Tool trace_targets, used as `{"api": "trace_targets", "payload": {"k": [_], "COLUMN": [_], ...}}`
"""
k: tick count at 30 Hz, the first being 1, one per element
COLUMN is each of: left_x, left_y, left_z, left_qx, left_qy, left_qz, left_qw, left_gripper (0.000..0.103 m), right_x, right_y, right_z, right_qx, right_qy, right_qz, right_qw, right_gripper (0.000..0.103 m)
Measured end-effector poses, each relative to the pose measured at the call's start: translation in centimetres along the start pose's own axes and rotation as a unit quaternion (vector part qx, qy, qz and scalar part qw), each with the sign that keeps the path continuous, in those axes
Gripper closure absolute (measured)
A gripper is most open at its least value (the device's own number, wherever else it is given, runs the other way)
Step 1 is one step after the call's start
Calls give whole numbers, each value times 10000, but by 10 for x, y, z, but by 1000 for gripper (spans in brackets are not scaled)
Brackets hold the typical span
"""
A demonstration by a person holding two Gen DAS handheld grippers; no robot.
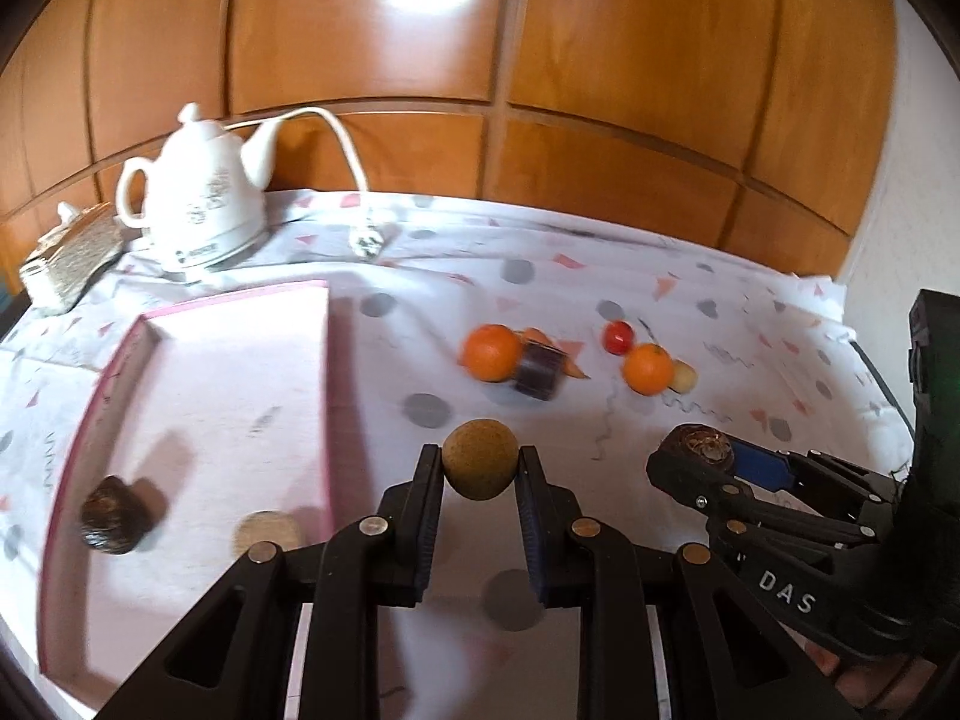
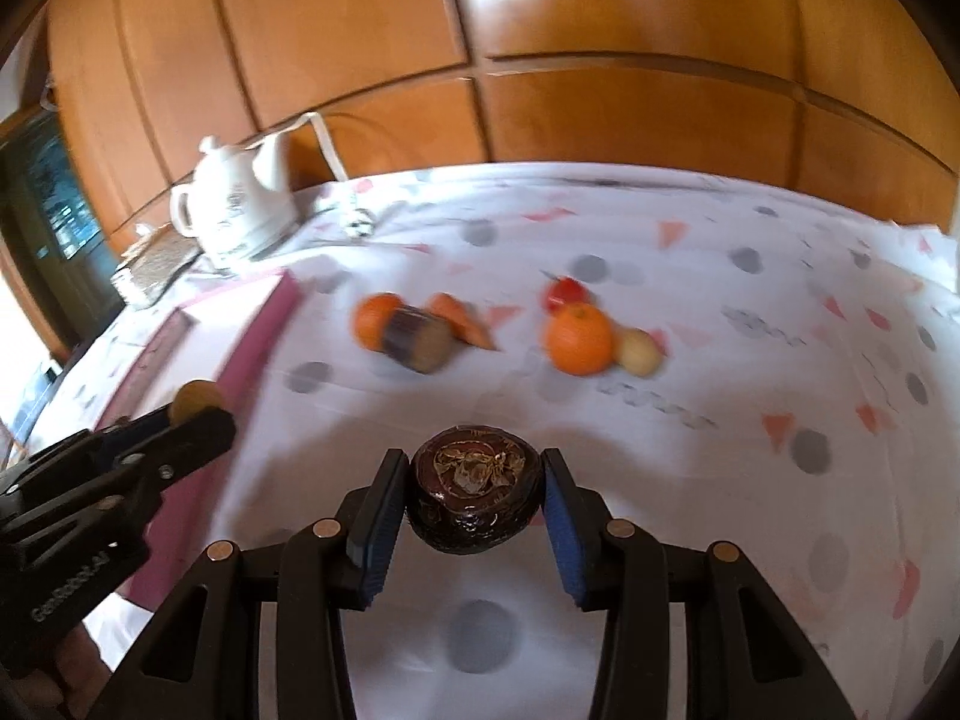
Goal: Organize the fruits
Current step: 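Carry both held items into the pink tray and open both tools, then reach the right tool to the brown kiwi and grasp it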
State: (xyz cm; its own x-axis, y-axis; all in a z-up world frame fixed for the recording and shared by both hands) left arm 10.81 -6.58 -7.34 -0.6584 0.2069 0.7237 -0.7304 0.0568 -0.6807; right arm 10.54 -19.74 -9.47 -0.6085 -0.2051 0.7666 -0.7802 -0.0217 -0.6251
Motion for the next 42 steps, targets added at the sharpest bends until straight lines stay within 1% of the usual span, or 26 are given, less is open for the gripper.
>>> {"api": "trace_targets", "payload": {"k": [5, 9, 12, 16, 20, 23, 24, 25, 27, 32, 37, 42], "left_x": [10, 16, 21, 30, 35, 37, 37, 38, 40, 39, 34, 30], "left_y": [3, 6, 9, 14, 22, 30, 32, 33, 33, 25, 18, 14], "left_z": [-35, -68, -101, -139, -171, -186, -189, -190, -189, -173, -146, -117], "left_qx": [304, 602, 957, 1269, 1554, 1755, 1790, 1818, 1821, 1683, 1383, 1093], "left_qy": [-224, -450, -663, -976, -1231, -1302, -1310, -1330, -1328, -1174, -966, -754], "left_qz": [44, 71, 84, 134, 136, 70, 68, 82, 109, 148, 123, 59], "left_qw": [9993, 9971, 9932, 9870, 9801, 9758, 9751, 9743, 9742, 9786, 9856, 9911], "left_gripper": [79, 79, 78, 78, 78, 73, 66, 63, 63, 63, 63, 63], "right_x": [-6, -9, -12, -16, -26, -37, -41, -44, -44, -42, -34, -29], "right_y": [-9, -15, -23, -29, -33, -33, -31, -29, -27, -18, -15, -13], "right_z": [-33, -61, -93, -138, -174, -194, -197, -199, -198, -177, -133, -87], "right_qx": [258, 422, 619, 912, 1000, 1009, 985, 944, 903, 780, 407, 56], "right_qy": [-291, -547, -843, -1212, -1504, -1610, -1612, -1613, -1603, -1396, -1006, -693], "right_qz": [-90, -148, -227, -319, -465, -615, -685, -720, -698, -648, -447, -346], "right_qw": [9992, 9975, 9943, 9879, 9825, 9799, 9796, 9797, 9804, 9850, 9931, 9970], "right_gripper": [58, 58, 58, 58, 58, 57, 57, 56, 47, 47, 47, 47]}}
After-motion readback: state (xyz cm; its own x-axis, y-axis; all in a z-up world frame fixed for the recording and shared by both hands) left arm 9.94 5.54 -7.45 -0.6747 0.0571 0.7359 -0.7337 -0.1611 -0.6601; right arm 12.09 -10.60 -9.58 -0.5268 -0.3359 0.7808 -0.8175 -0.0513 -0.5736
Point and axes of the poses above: each gripper's, at about its wrist camera, not at the fingertips, and x roughly against the way its jaws point, z to its right, y to its underside, the point moved 9 cm from there along -x, roughly the way its jaws point, and after that the axes turned 5 degrees about -z, right-handed, at the moved point
